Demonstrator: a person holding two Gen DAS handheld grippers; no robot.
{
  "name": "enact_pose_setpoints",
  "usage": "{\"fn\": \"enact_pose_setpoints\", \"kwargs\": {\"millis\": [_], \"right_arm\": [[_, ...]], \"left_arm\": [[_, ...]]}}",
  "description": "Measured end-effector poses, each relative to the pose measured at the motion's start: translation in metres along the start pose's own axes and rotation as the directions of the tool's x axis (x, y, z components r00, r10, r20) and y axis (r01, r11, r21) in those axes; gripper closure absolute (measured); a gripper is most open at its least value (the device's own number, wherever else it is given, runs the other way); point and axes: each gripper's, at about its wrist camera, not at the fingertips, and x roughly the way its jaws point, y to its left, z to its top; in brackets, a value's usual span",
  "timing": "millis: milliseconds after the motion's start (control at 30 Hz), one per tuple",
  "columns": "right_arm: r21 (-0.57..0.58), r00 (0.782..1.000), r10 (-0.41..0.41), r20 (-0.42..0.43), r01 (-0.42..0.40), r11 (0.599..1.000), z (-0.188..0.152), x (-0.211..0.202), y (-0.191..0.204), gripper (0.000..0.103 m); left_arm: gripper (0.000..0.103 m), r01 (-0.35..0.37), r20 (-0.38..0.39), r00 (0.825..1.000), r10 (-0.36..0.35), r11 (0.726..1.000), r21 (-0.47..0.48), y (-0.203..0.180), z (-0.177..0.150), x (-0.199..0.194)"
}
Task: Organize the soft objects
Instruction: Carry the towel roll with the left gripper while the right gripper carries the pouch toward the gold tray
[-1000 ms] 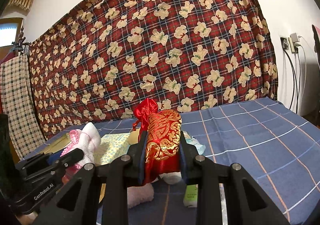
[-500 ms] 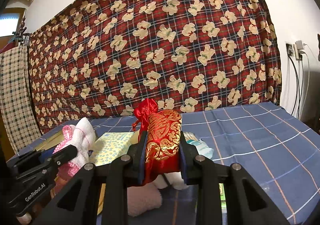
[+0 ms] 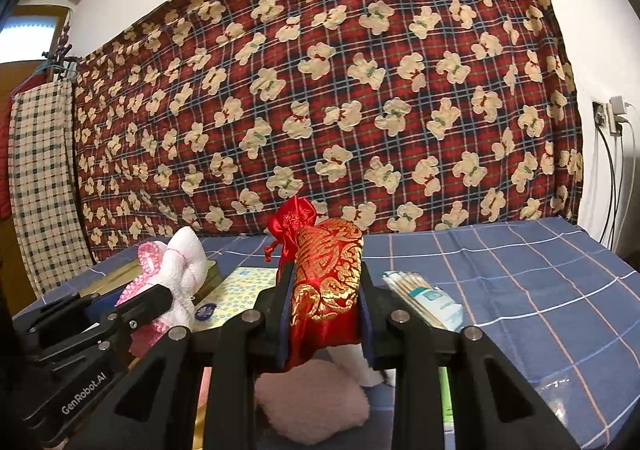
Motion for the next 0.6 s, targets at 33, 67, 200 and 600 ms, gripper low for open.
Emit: {"fn": "enact_pose_setpoints", "kwargs": {"millis": [33, 67, 200, 600], "right_arm": [[-0.003, 1.0, 0.002, -0.001, -0.002, 1.0, 0.0, 0.001, 0.002, 0.073], [-0.007, 1.0, 0.006, 0.0, -0.006, 1.0, 0.0, 0.001, 0.004, 0.073], [-0.02, 1.0, 0.019, -0.001, -0.019, 1.0, -0.001, 0.003, 0.013, 0.073], [-0.049, 0.999, 0.047, -0.026, -0.048, 0.998, -0.002, 0.015, 0.036, 0.073]], "left_arm": [[0.084, -0.004, 0.001, 1.0, 0.004, 1.0, -0.001, 0.001, 0.0, 0.0], [0.084, -0.008, 0.002, 1.0, 0.008, 1.0, -0.001, 0.002, 0.0, -0.001], [0.084, -0.029, 0.004, 1.0, 0.029, 1.0, -0.004, 0.008, 0.0, -0.003], [0.084, -0.057, -0.016, 0.998, 0.057, 0.998, -0.036, 0.032, -0.003, -0.006]]}}
